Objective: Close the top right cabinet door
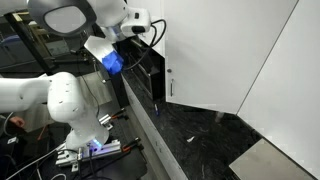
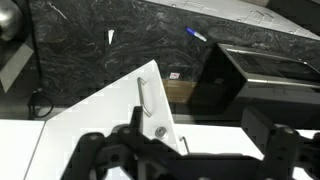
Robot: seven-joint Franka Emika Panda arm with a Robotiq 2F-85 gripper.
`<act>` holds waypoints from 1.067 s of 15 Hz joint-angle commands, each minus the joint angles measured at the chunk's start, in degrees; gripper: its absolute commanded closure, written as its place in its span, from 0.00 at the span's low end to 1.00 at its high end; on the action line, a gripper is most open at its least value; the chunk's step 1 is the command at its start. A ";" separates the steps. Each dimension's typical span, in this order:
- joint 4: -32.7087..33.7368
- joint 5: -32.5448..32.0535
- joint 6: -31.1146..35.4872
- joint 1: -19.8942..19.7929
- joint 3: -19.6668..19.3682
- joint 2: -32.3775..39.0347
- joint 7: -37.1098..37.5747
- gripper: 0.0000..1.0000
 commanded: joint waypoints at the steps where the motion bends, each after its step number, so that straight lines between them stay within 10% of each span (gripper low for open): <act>1: 6.82 1.75 1.10 2.79 -3.09 5.52 -4.89 0.00; 16: 24.13 23.11 8.49 11.26 -8.73 28.50 -16.79 0.00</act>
